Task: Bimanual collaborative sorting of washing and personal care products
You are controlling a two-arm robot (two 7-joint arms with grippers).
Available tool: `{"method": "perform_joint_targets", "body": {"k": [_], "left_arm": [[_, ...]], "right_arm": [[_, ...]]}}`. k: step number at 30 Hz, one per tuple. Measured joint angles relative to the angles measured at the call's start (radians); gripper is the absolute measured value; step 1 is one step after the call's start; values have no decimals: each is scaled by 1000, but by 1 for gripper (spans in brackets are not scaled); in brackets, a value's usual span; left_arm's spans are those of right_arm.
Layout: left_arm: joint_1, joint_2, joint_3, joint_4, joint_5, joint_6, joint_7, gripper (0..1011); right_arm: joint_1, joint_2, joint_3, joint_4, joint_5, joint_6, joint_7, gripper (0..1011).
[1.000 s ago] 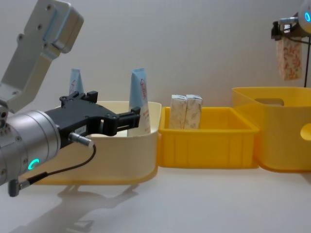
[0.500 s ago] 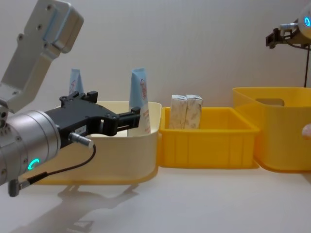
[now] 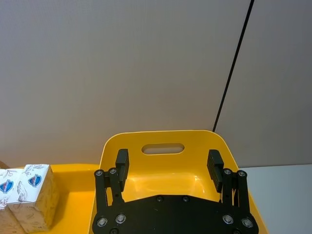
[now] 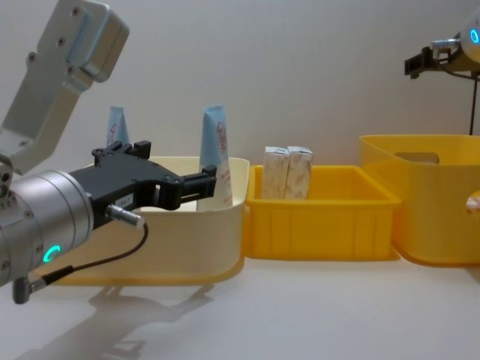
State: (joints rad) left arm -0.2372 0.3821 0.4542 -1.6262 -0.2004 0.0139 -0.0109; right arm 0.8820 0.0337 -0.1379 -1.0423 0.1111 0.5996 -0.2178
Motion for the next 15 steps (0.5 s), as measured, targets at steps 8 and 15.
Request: {"method": "perform_joint_targets", "body": {"k": [8,15], "left_arm": [[-6,1,-1,-13,0,18,-9,1002],[-17,3,0,-29,0,47,-25,1002]], "right_arm": [[1,-1,1,1,1,2,0,1001],[1,-1,1,2,1,3,0,1001]]}}
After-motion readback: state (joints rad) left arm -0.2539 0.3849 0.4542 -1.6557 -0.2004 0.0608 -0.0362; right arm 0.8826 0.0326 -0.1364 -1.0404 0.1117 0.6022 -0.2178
